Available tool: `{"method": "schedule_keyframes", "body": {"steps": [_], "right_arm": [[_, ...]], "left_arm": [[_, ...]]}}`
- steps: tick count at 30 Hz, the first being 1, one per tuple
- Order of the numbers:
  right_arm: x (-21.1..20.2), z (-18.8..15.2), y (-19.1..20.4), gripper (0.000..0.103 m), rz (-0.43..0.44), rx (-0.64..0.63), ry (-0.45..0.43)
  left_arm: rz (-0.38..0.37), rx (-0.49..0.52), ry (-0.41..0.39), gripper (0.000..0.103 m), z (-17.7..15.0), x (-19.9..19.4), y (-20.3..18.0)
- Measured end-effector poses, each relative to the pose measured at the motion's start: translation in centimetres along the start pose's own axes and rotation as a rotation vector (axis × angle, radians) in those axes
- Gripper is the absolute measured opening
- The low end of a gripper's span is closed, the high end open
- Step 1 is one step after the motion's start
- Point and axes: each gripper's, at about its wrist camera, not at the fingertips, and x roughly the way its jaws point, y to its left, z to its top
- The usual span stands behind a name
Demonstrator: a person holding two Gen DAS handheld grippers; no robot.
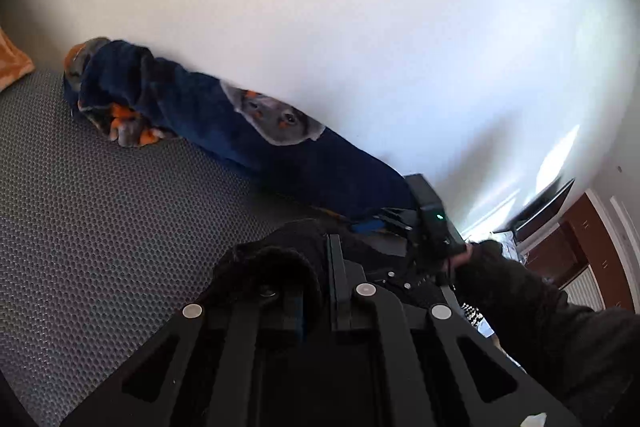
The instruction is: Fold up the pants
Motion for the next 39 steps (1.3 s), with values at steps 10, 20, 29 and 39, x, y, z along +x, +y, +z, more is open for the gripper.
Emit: {"method": "schedule_keyframes", "body": {"steps": [10,20,29,39], "right_arm": [[0.2,-1.6,-2.5,0.059,0.131,-0.011,0.118],[-0.9,-5.7,-6.0,0.038,0.059,0.027,0.155],[-3.0,-8.2,-7.0,0.015,-0.103,0.055,0.142],[-9.6,-10.9,-0.5,0.008,-0.377,0.123,-0.006]], "left_arm": [[0.035,-0.018,0.000,0.006,-0.3,-1.6,-0.1],[0.078,-0.031,0.004,0.007,-0.4,-0.7,0.3],[0.174,-0.034,0.029,0.008,0.1,0.5,0.4],[0.192,0.035,0.092,0.012,-0.9,-2.3,-0.8]]}}
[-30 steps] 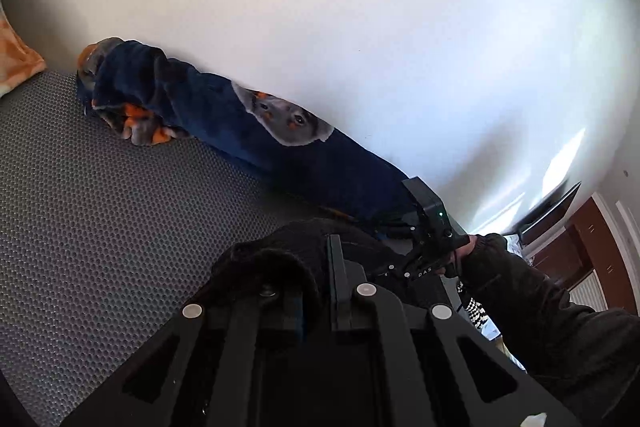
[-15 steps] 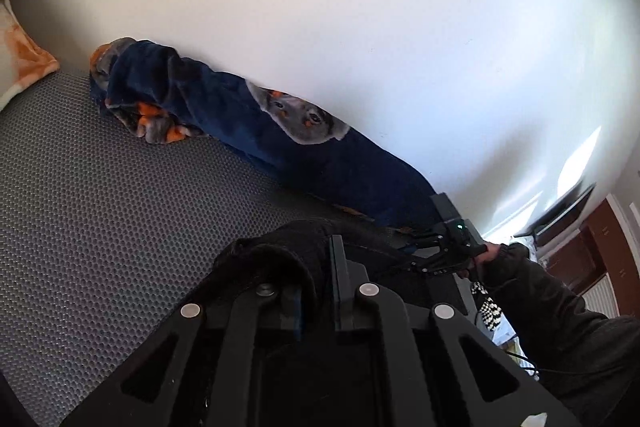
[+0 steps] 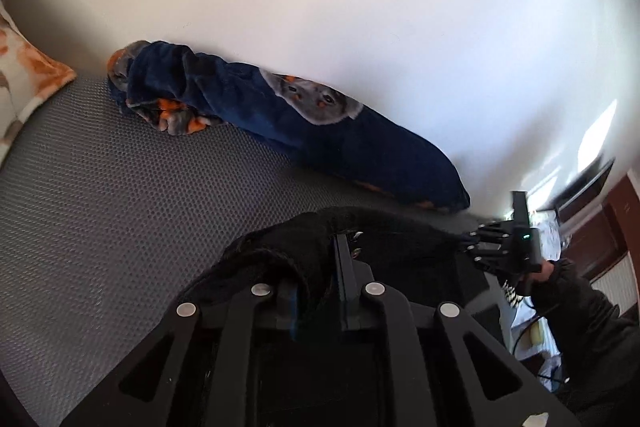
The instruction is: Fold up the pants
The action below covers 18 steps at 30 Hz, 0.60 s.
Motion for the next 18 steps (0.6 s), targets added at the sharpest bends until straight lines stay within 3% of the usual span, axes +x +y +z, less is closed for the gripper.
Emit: {"method": "schedule_keyframes", "body": {"steps": [5,9,18], "right_arm": [[-5.7,-3.6,3.7,0.007,-0.021,0.031,-0.054],[-8.2,-7.1,9.7,0.006,-0.005,0.035,-0.059],[-6.5,-13.2,19.5,0.005,0.088,0.024,0.044]], "left_arm": [[0.015,0.100,0.049,0.016,-3.0,-3.1,-1.2],[0.055,0.190,0.117,0.020,-6.0,-5.3,-1.7],[0.128,0.235,0.264,0.020,-14.0,-6.2,0.6]]}}
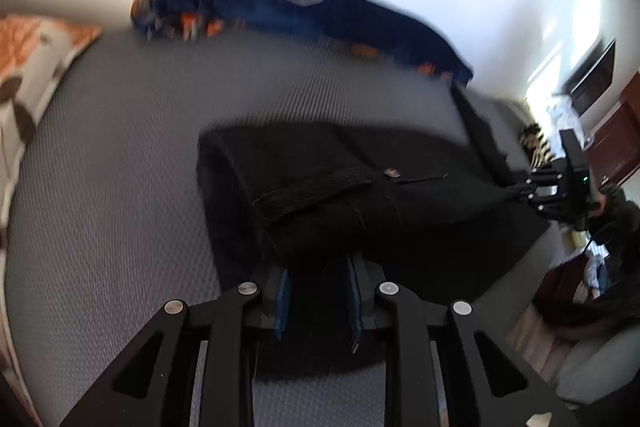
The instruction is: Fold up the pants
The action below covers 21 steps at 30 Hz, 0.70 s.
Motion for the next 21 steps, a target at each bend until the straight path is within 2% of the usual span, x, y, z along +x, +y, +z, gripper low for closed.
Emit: {"method": "schedule_keyframes", "body": {"steps": [5,9,10,12,13,16,21], "right_arm": [[2.5,-2.0,2.7,0.005,0.036,0.000,0.061],[3.4,-2.4,3.2,0.006,0.020,0.000,0.071],[3.5,-2.3,3.1,0.006,0.019,0.003,0.071],[3.5,-2.3,3.2,0.006,0.007,0.009,0.073],[3.5,-2.3,3.4,0.006,0.000,0.014,0.074],[3.4,-2.3,3.7,0.006,-0.015,0.020,0.072],[3.4,-2.6,3.7,0.007,-0.019,0.038,0.058]], "left_arm": [[0.062,-0.001,0.113,0.018,-3.4,2.4,1.0],[0.098,-0.010,0.090,0.020,-4.4,2.3,1.2],[0.118,-0.036,0.091,0.024,-4.5,2.3,1.3],[0.142,-0.067,0.098,0.051,-5.0,2.0,1.5],[0.142,-0.082,0.097,0.055,-5.5,1.8,1.8],[0.118,-0.137,0.069,0.056,-6.6,0.3,2.4],[-0.034,-0.406,-0.091,0.055,-8.1,-3.5,3.4]]}}
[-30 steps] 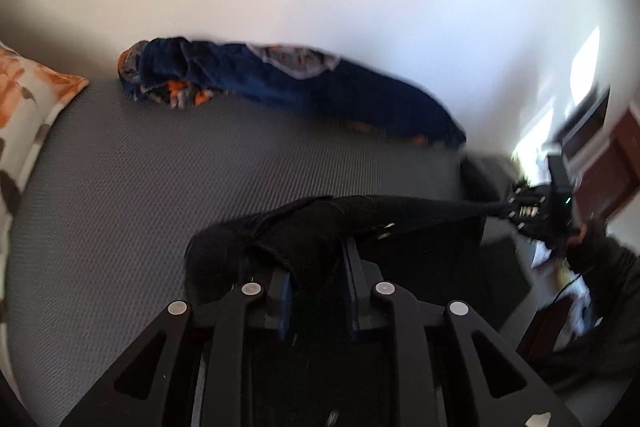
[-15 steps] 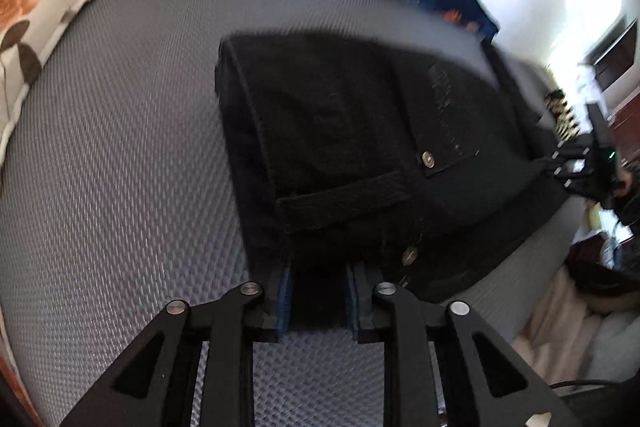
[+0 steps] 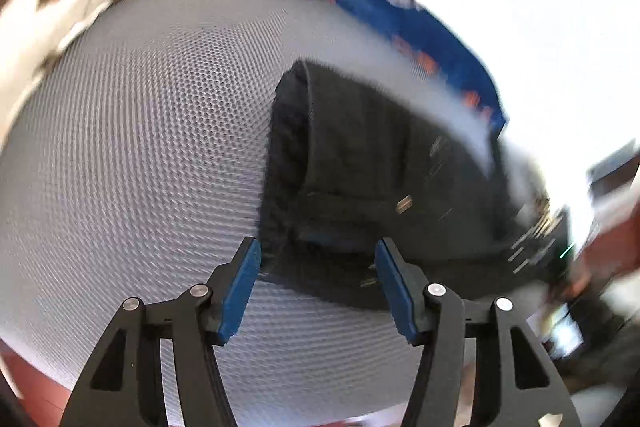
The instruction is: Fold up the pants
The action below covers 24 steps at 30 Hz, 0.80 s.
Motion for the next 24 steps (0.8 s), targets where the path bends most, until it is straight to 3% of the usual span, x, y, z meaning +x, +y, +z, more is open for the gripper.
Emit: {"method": "schedule_keyframes", "body": {"steps": [4,7,13,17,19,21,24], "right_arm": [[-0.2,-0.3,0.2,0.007,-0.004,0.005,-0.009],[-0.3,-0.7,0.4,0.007,-0.008,-0.001,-0.019],[-0.6,-1.1,0.5,0.007,-0.006,0.008,-0.040],[-0.6,-1.3,0.3,0.008,0.004,0.013,-0.051],[-0.6,-1.4,0.1,0.008,0.011,0.021,-0.055],[-0.7,-1.4,0.0,0.008,0.010,0.020,-0.055],[-0.8,-1.3,0.2,0.007,-0.002,0.023,-0.049]], "left_arm": [[-0.064,-0.212,-0.024,0.052,-0.8,0.2,0.5],[-0.109,-0.344,0.011,0.040,-1.3,1.7,0.6],[-0.114,-0.446,0.013,0.036,-1.2,3.3,1.3],[-0.114,-0.489,0.003,0.035,-1.0,4.3,1.5],[-0.093,-0.485,-0.008,0.029,-0.2,5.2,1.0],[-0.033,-0.445,-0.007,0.018,0.8,5.9,-0.1],[0.054,-0.303,0.011,0.014,2.1,5.7,-2.4]]}}
